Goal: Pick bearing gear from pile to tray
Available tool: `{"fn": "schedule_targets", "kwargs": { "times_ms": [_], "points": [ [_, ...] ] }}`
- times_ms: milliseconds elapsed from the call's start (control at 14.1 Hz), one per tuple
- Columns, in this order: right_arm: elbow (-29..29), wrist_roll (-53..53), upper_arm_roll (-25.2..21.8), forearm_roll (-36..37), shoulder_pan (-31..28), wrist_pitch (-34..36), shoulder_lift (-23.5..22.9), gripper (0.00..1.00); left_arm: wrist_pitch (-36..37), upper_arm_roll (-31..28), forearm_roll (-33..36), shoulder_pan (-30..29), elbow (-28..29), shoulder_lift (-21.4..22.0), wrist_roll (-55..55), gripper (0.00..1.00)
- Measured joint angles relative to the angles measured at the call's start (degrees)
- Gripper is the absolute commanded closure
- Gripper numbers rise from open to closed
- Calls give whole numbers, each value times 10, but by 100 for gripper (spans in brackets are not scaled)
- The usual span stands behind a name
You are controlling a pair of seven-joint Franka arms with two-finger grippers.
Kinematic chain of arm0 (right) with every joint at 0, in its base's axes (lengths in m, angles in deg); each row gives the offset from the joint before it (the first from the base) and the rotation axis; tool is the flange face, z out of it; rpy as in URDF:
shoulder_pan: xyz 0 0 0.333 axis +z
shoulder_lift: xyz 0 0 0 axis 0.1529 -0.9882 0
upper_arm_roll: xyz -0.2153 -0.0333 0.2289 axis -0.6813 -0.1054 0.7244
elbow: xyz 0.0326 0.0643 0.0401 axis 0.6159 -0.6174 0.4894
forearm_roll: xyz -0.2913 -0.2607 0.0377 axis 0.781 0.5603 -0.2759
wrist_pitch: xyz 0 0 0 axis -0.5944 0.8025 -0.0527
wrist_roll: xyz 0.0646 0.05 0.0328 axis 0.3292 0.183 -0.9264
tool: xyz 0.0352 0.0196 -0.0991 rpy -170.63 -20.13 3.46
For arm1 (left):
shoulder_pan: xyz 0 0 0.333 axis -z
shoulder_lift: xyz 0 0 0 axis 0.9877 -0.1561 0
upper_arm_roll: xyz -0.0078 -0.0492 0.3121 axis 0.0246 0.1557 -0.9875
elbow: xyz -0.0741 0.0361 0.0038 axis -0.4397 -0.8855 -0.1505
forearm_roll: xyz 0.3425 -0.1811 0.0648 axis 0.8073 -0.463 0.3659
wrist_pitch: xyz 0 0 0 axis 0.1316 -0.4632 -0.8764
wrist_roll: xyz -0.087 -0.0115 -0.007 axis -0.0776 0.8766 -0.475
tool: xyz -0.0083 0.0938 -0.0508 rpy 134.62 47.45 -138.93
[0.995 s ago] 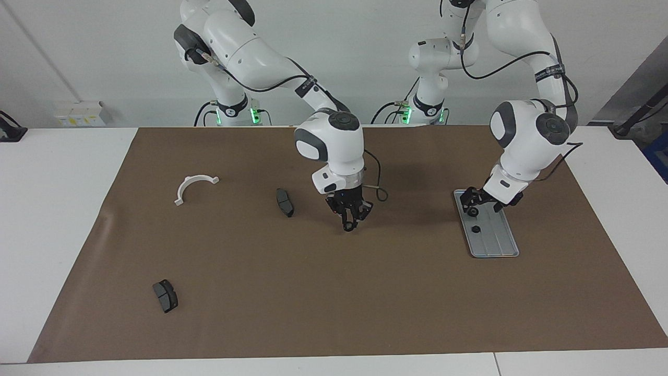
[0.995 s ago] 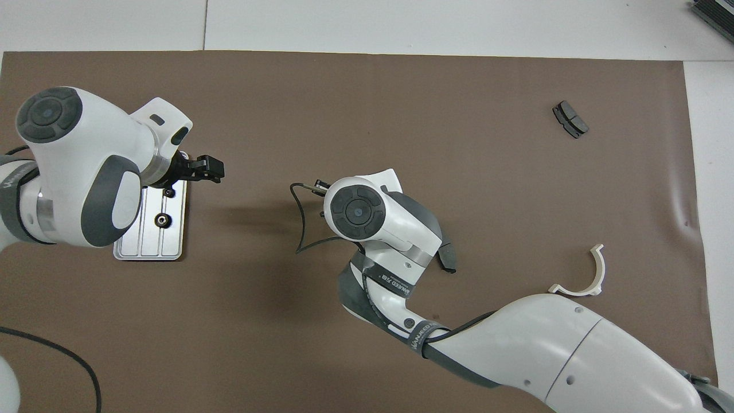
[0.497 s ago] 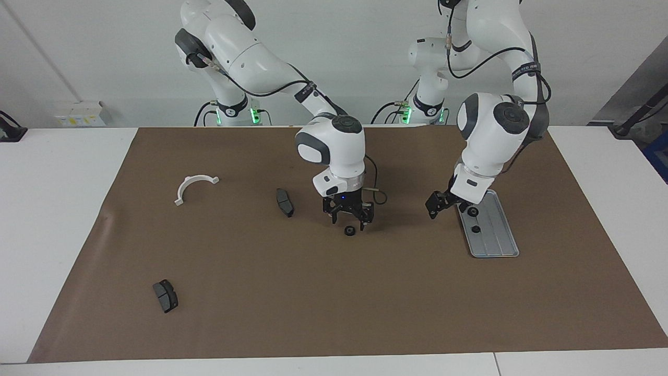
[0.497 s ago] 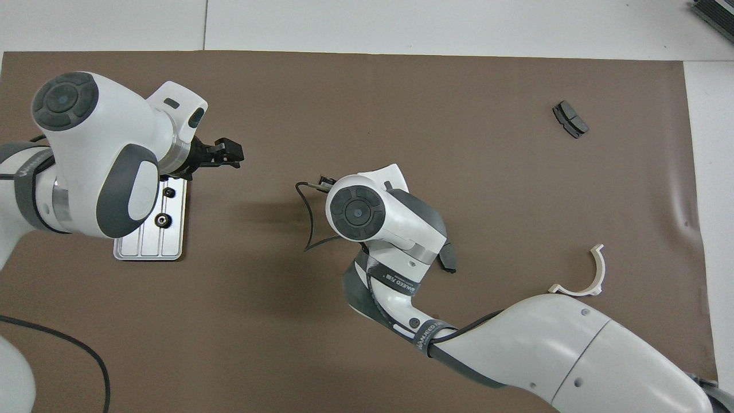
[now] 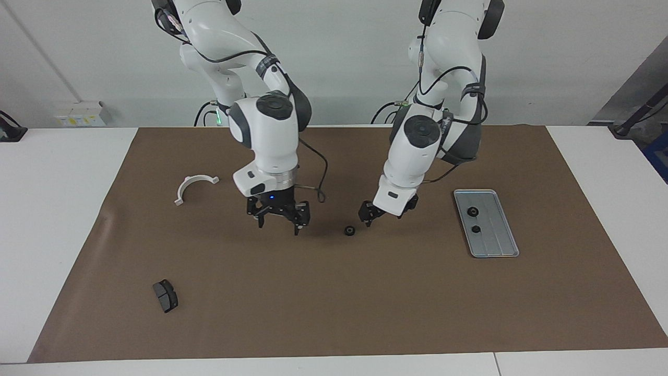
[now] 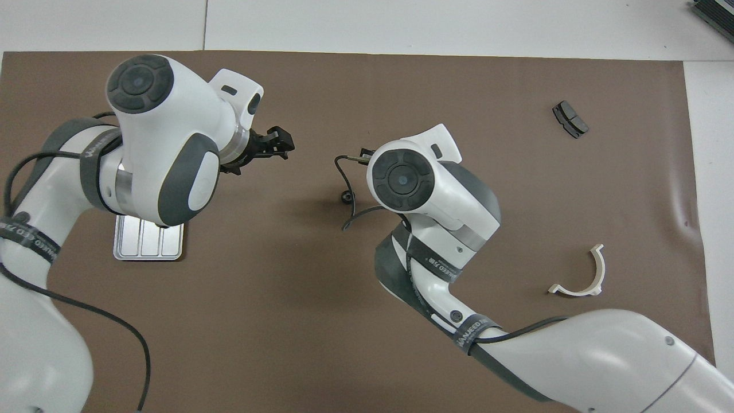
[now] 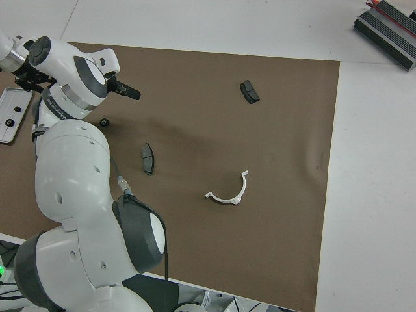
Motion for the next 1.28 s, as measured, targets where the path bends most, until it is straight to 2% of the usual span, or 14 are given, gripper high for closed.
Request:
{"fn": "schedule_targets", "kwargs": {
  "times_ms": [284,639,852,1279],
  "points": [
    [0,-122,-71,-62,-1,35,37,0,-39,-2,15,28,-3,-29,-28,7],
    [0,-237,-150,-130,0,104,90,0,-89,-3,20,30,18,-39,-32,12],
    [0,-298,-194,-139,-4,164,127,0,-105,-3,20,31,39,-40,-33,13],
    [0,-383,-248,-140,-20,277,189,0,-123,-3,20,56,57,-49,-42,17]
  ]
}}
